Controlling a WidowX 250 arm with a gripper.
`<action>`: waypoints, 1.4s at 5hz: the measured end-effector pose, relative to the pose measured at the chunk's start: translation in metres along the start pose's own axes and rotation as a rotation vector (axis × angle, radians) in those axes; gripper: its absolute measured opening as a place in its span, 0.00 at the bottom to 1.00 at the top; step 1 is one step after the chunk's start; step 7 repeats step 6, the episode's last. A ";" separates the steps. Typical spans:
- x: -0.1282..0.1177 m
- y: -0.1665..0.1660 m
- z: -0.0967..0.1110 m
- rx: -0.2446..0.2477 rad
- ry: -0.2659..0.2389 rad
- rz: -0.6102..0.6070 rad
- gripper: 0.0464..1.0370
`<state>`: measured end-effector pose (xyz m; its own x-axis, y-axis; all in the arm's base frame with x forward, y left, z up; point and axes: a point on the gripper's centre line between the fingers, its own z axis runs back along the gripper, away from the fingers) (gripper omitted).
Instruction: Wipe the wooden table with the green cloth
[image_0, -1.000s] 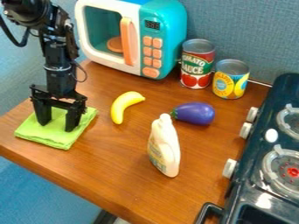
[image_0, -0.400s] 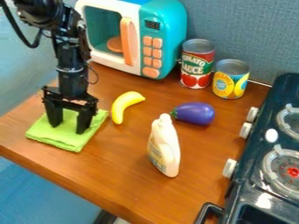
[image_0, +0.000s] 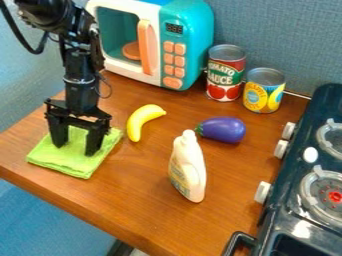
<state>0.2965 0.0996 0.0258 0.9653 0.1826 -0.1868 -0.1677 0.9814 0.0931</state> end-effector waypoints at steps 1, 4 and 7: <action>-0.007 0.005 0.010 0.024 -0.010 0.027 0.96; 0.036 -0.010 0.058 0.033 -0.180 -0.058 0.96; 0.059 -0.058 0.079 0.014 -0.220 -0.217 0.96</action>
